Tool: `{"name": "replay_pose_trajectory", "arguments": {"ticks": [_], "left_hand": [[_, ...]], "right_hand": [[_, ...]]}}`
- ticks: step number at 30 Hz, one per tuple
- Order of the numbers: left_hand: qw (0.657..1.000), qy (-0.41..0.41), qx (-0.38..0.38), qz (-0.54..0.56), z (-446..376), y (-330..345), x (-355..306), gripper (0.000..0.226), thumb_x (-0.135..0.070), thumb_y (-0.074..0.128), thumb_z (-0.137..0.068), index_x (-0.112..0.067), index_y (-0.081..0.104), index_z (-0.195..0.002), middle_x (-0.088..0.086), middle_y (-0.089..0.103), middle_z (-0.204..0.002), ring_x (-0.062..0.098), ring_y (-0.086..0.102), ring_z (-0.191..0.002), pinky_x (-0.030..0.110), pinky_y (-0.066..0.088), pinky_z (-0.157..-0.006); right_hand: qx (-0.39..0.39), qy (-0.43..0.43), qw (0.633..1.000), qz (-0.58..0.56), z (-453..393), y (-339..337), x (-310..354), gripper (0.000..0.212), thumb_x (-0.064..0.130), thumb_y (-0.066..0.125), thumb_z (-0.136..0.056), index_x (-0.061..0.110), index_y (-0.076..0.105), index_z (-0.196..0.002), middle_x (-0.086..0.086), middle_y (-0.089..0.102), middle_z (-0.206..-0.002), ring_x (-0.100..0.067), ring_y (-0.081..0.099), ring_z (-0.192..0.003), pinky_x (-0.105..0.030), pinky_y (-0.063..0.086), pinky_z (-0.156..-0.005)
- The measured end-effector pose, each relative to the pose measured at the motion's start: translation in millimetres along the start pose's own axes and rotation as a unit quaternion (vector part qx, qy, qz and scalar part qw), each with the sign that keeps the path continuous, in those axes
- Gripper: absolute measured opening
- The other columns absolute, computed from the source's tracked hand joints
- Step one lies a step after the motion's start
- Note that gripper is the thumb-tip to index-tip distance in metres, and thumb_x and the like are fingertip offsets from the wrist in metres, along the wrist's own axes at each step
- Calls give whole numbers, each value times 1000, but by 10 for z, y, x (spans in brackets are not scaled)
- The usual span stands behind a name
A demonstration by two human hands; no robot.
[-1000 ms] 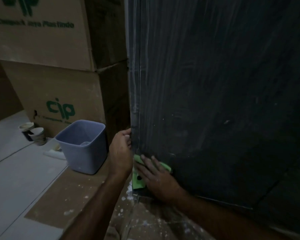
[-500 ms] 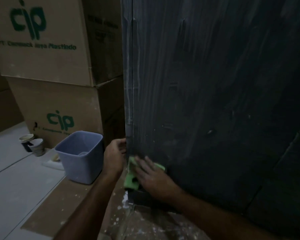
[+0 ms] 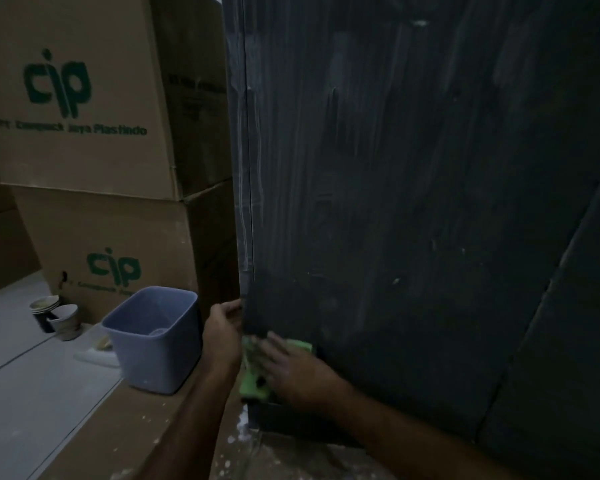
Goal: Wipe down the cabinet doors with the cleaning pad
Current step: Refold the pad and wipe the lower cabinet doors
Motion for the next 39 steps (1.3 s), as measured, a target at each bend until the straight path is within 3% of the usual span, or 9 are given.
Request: {"name": "replay_pose_trajectory", "arguments": {"ticks": [3,6,10,17,20,24,31,36,39], "left_hand": [[1000,2,2,14,11,-8,49,46,-39,36,-108,-7,59,-134,15,68,-128,25,68,-111,36,55,-85],[1000,10,6,16,14,-35,18,64,-53,42,-90,-9,60,-132,13,69,-123,30,67,-112,45,57,-89],[999,-3,-30,26,-48,-51,-20,59,-44,38,-99,0,61,-131,25,68,-121,42,65,-109,52,54,-96],[999,-14,-27,39,-19,51,-23,51,-41,30,-108,-9,65,-126,12,72,-116,28,67,-109,41,52,-85],[998,50,-30,-24,11,89,-38,34,-24,35,-111,-10,59,-130,12,64,-129,27,62,-115,45,51,-99],[994,73,-50,-63,66,221,-32,34,-10,40,-111,-1,56,-140,19,54,-140,32,54,-129,45,44,-108],[986,70,-125,-82,220,342,-31,49,-25,45,-110,-12,41,-157,18,39,-155,37,41,-139,46,35,-106],[983,66,-150,-87,166,313,35,49,-23,47,-109,-11,42,-156,19,39,-156,38,40,-140,42,33,-104],[979,51,-181,-72,211,361,-17,49,-25,49,-108,-11,43,-155,19,39,-155,38,40,-140,51,35,-110]], "right_hand": [[85,-91,991,48,67,207,178,54,30,42,-98,12,48,-149,-12,24,-167,-33,3,-158,-52,-24,-118],[-80,27,995,48,-174,-359,-278,54,22,51,-86,10,58,-138,-14,40,-159,-36,7,-156,-57,-18,-121],[-206,196,958,23,-277,-860,-903,56,12,44,-96,0,37,-150,-18,29,-164,-39,1,-157,-57,-8,-126],[22,-51,994,95,393,50,-10,41,28,44,-96,22,68,-129,0,58,-147,-30,32,-152,-60,-5,-123],[-128,76,982,112,396,-467,-629,48,16,50,-92,9,57,-139,-11,49,-154,-35,22,-154,-63,5,-123],[-262,269,926,49,554,-1003,-1393,52,4,19,-104,0,34,-153,-18,27,-165,-40,11,-156,-64,5,-124],[-68,39,989,125,1251,-40,-546,44,20,45,-102,12,56,-144,-7,46,-157,-31,25,-153,-60,6,-124],[-257,289,917,95,1227,-959,-1666,50,4,21,-106,1,41,-151,-18,27,-165,-44,20,-154,-63,10,-124],[-295,330,895,57,1140,-1004,-1629,51,3,20,-105,-2,39,-152,-20,25,-166,-46,14,-154,-62,12,-125]]}}
Point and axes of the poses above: each hand's wrist, its own z-axis away from the middle knuckle, its own y-axis out of the palm, x = y × z, the point moved 8 cm from there along -z, towards the middle knuckle
